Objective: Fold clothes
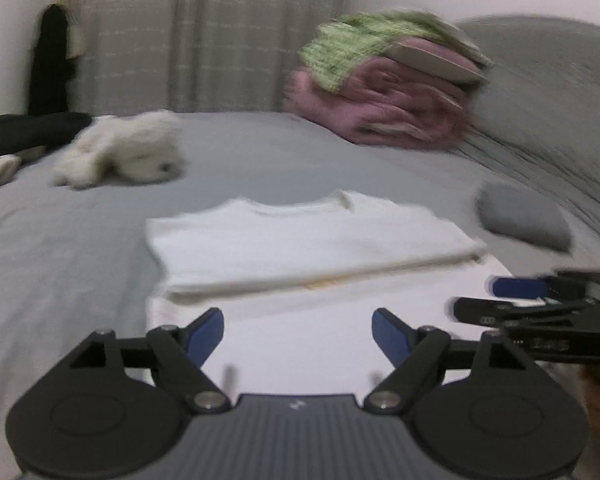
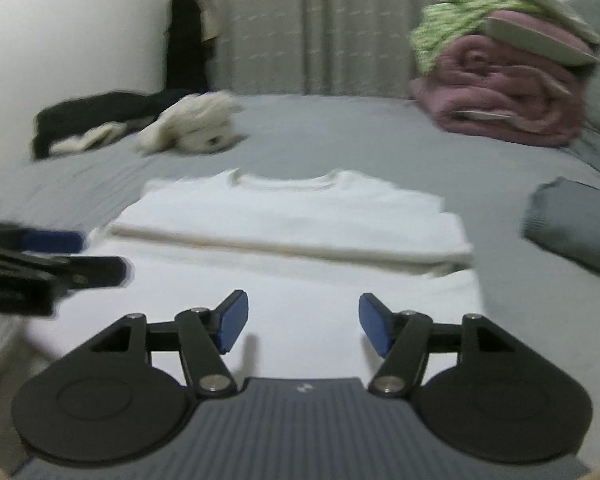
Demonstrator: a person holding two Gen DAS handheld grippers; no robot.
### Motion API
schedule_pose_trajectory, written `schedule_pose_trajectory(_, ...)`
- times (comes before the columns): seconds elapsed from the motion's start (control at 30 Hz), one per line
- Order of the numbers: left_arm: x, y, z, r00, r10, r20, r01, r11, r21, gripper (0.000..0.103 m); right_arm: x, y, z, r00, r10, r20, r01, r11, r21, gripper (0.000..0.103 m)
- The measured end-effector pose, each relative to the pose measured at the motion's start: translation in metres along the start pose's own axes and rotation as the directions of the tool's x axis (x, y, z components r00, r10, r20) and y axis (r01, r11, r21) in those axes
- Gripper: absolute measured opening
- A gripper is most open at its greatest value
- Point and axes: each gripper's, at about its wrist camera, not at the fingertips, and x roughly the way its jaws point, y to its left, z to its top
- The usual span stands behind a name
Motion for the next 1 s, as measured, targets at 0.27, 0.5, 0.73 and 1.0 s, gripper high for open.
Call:
schedule_pose_trajectory(0.27, 0.006, -0.004, -0.024, 0.994, 0.020, -0.107, -0.013, 0.998, 0.062, 0.082, 0.001, 0.003, -0.016, 0.999, 0.015, -0.048, -0.017, 0.999, -0.035, 0.071)
schedule_pose_trajectory(0.5, -0.006, 0.010, -0.032, 0.996, -0.002, -0.090, 0.010, 0.996, 0.085, 0.083, -0.012, -0.023, -0.026, 0.999, 0.008, -0.045, -0.007, 1.000, 0.020, 0.071)
schedule_pose_trajectory(0.73, -0.013, 0.023, -0.034, 0.995, -0.001, -0.096, 0.009, 0.996, 0.085, 0.083, -0.028, -0.045, -0.036, 0.999, -0.012, -0.045, 0.013, 1.000, 0.025, 0.071)
schedule_pose_trajectory(1.0, -0.022, 0.030, -0.038, 0.996, -0.005, -0.094, 0.014, 0.995, 0.099, 0.083, -0.044, -0.063, -0.041, 0.999, -0.021, -0.045, 0.023, 0.999, 0.032, 0.071)
